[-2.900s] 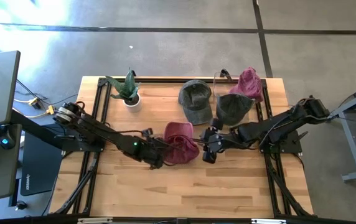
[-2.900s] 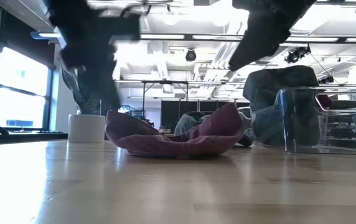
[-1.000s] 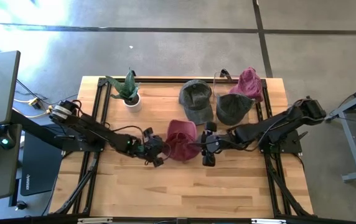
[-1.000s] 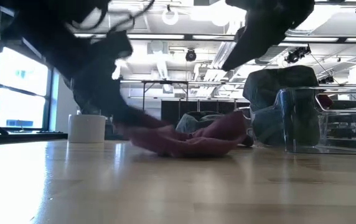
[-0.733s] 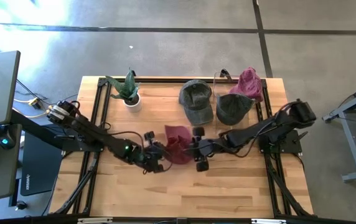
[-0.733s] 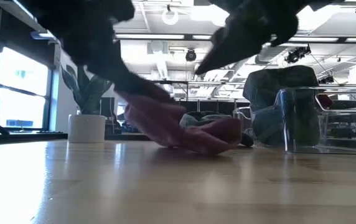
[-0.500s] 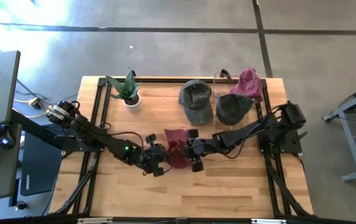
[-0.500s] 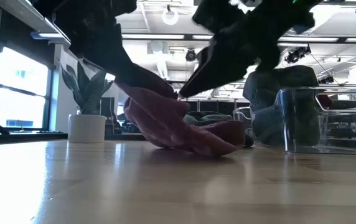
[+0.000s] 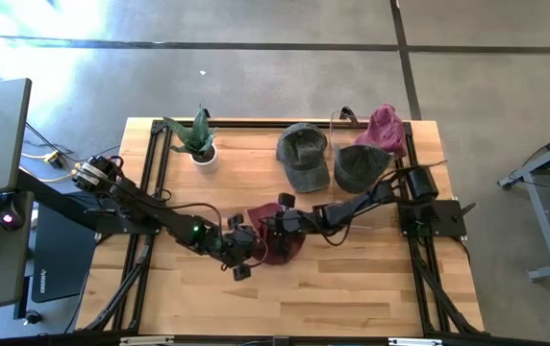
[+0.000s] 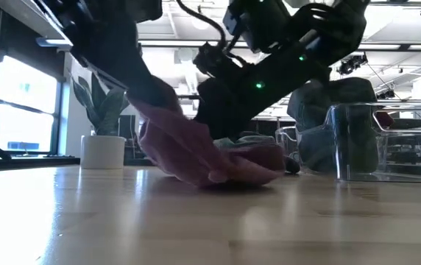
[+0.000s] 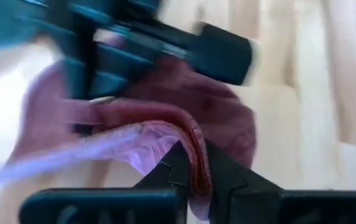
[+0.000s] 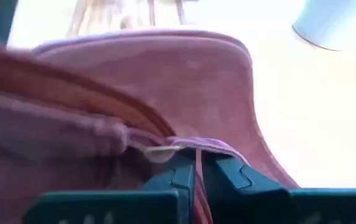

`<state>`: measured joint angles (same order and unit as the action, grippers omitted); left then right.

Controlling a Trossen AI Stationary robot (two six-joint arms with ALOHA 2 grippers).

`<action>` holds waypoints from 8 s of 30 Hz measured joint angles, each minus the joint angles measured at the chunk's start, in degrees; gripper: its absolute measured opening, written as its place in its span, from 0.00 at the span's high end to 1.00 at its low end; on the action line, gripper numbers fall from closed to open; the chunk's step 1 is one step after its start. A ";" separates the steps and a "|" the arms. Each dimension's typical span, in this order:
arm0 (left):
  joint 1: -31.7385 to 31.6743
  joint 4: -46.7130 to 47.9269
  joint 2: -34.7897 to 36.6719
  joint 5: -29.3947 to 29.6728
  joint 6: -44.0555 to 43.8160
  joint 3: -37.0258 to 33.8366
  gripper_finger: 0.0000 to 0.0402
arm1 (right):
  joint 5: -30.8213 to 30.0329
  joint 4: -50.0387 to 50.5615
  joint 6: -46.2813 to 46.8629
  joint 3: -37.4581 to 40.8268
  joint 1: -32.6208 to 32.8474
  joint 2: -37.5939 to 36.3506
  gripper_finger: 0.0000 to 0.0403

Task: Pick & Place hat
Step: Put the red cap into the top transparent bin

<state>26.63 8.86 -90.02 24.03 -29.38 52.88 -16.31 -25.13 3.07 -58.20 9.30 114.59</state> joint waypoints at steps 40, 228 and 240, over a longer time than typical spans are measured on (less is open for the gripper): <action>0.25 17.23 1.75 -0.66 -12.46 -5.55 0.55 | 16.88 23.61 3.80 -12.93 1.20 3.39 1.00; 0.04 8.69 -1.42 18.34 28.64 4.25 0.82 | 8.18 12.19 -3.10 2.11 6.12 -8.42 0.89; 1.06 50.25 -1.18 27.39 -0.43 7.40 0.57 | 5.56 19.40 2.45 2.11 5.55 -18.96 0.95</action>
<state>27.70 59.11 -91.20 51.42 -29.81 60.29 -10.75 -5.72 5.52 -56.10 14.85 95.62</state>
